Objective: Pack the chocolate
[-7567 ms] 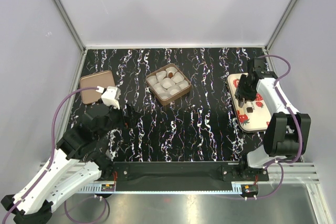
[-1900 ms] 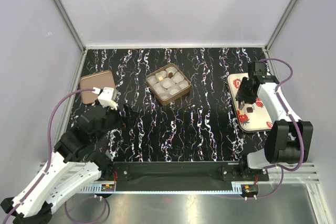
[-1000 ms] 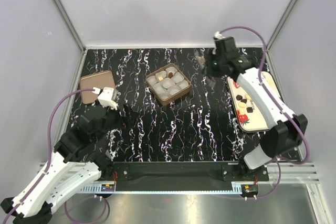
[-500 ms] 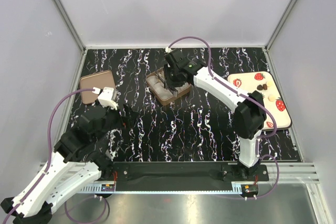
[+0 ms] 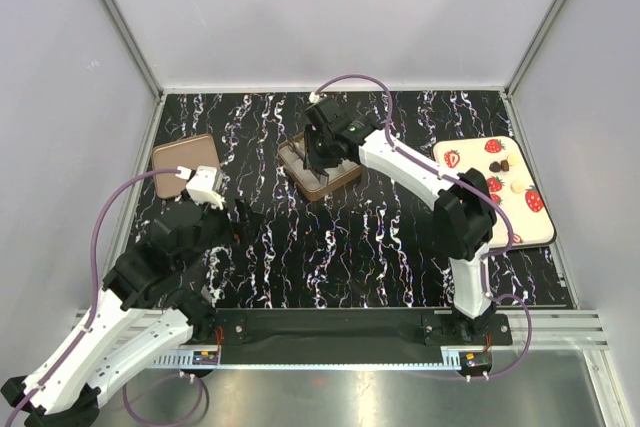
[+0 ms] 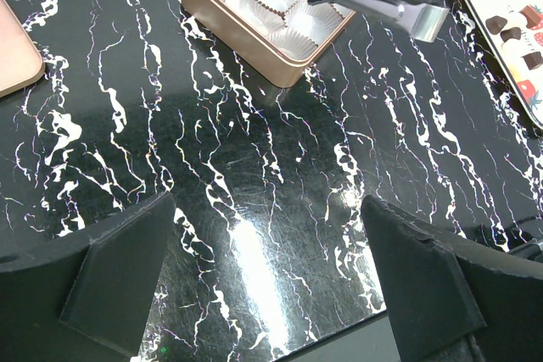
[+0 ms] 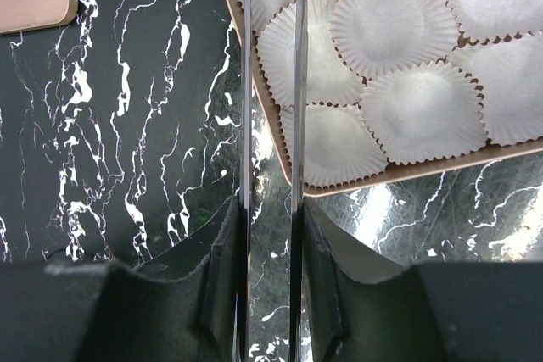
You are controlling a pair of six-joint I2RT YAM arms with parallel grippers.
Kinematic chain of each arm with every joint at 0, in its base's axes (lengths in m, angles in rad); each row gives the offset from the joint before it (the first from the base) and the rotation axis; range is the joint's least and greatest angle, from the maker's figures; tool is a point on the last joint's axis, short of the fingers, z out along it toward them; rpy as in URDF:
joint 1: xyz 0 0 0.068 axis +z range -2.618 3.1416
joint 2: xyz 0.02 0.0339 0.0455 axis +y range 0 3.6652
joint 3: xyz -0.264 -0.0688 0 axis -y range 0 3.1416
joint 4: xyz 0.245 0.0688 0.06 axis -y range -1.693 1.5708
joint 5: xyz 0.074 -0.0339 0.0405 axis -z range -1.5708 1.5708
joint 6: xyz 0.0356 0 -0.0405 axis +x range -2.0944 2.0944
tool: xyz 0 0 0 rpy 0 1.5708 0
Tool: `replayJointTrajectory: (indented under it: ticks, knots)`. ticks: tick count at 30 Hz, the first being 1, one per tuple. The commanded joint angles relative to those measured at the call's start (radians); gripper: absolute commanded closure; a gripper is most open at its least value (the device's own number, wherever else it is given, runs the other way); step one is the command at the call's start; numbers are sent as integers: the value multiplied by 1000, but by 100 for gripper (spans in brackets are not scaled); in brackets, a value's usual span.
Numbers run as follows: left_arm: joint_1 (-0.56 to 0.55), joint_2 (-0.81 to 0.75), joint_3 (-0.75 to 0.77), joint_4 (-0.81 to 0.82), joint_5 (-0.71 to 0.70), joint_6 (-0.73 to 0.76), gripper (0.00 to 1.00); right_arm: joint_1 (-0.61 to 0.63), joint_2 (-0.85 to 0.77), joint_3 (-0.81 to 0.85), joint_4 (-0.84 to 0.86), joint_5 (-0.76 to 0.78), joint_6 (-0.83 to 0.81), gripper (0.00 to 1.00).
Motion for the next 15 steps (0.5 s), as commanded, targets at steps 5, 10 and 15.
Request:
replayJointTrajectory:
  ticks: [5, 10, 15]
  knots:
    - [0, -9, -3, 45, -13, 7, 1, 14, 27, 43, 73, -13, 35, 63]
    - [0, -7, -3, 47, -11, 8, 1, 14, 28, 40, 81, -13, 38, 60]
    - [1, -7, -3, 47, -11, 8, 1, 16, 30, 45, 86, -17, 38, 57]
